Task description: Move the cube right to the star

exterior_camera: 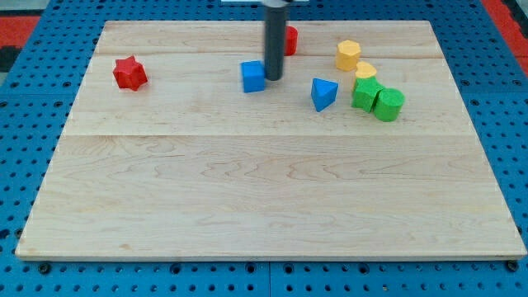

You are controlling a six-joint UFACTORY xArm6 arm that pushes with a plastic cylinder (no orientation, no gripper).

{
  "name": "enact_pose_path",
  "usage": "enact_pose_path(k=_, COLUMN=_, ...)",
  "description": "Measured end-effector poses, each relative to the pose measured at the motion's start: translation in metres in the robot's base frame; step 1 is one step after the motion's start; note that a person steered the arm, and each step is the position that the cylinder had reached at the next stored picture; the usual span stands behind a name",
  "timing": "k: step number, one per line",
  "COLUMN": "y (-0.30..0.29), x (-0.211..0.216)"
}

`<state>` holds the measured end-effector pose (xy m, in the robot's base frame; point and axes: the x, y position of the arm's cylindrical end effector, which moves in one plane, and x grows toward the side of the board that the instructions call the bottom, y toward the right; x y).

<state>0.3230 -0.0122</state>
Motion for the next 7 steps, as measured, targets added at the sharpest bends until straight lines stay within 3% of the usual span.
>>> enact_pose_path(k=2, y=0.008, x=0.029)
enact_pose_path(k=3, y=-0.023, x=0.027)
enact_pose_path(k=4, y=-0.044, x=0.01)
enact_pose_path(k=5, y=-0.015, x=0.01)
enact_pose_path(k=7, y=-0.024, x=-0.014)
